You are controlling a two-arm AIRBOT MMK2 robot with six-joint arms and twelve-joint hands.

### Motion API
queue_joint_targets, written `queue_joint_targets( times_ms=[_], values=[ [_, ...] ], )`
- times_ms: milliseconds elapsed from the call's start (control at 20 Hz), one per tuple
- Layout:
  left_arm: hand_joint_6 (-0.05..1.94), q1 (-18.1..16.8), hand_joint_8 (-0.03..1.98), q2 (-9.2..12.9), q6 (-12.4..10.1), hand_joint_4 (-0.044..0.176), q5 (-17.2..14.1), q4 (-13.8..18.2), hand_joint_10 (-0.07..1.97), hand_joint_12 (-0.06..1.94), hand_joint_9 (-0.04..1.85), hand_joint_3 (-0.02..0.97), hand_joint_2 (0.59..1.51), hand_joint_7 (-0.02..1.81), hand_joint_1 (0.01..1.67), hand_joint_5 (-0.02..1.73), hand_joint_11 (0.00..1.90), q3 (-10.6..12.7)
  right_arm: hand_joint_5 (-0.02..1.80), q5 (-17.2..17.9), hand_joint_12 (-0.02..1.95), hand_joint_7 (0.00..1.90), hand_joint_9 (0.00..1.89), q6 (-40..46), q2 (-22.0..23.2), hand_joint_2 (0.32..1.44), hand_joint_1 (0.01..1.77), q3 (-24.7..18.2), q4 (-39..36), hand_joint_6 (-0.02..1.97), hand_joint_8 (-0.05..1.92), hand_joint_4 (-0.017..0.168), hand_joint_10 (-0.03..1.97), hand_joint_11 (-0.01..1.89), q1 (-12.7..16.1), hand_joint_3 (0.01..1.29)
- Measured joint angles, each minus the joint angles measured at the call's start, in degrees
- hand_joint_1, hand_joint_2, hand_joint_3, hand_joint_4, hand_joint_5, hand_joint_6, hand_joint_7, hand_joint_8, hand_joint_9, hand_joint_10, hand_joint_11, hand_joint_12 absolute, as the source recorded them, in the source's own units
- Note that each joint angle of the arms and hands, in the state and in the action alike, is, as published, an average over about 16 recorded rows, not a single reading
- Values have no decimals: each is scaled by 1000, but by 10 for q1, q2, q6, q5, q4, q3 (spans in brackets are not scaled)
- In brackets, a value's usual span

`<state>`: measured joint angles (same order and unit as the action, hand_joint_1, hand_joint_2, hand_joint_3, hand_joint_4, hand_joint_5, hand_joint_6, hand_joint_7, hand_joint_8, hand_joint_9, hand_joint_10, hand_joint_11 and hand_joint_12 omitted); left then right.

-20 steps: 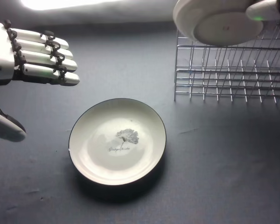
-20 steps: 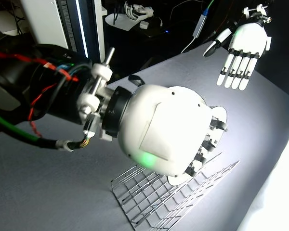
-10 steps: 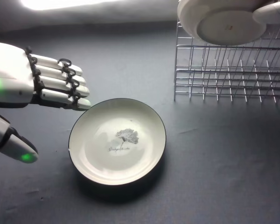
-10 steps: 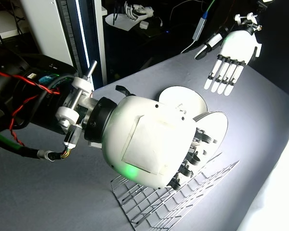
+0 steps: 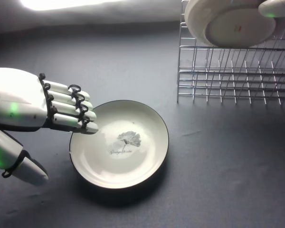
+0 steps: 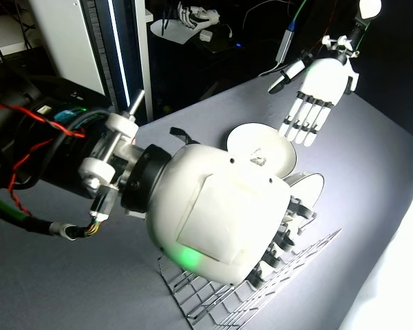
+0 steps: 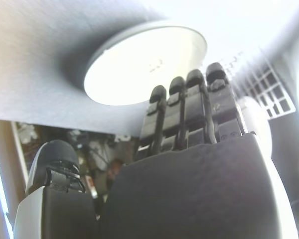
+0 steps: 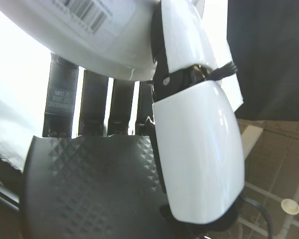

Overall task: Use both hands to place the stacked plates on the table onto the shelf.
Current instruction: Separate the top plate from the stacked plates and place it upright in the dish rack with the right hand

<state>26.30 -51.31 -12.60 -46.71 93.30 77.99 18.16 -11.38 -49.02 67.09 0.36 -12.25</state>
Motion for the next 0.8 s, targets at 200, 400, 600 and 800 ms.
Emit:
queue_joint_targets(
  times_ms=[200,400,600,800],
  values=[
    [19,20,4,-8,-1,0,12,-2,6,8,55,1,1114,77,15,83,30,-2,876,-7,1473,1003,1007,0,-1,1017,1368,6,-2,1064,868,-5,1135,926,-5,11],
    [19,33,4,-14,-3,0,21,-3,6,13,57,1,1116,76,15,85,29,-1,870,-4,1463,994,1006,1,-1,1018,1367,12,-4,1064,893,-5,1132,932,-23,11],
    [19,41,5,-19,-3,0,29,-4,7,22,53,1,1118,72,15,87,26,0,849,2,1451,966,965,2,0,1031,1352,17,-9,1079,919,-5,1105,896,-48,11],
    [19,46,5,-22,-3,0,34,-6,4,30,48,1,1119,68,14,89,20,2,817,9,1427,930,902,1,1,1061,1310,19,-14,1041,782,-5,961,804,-70,11]
  ],
)
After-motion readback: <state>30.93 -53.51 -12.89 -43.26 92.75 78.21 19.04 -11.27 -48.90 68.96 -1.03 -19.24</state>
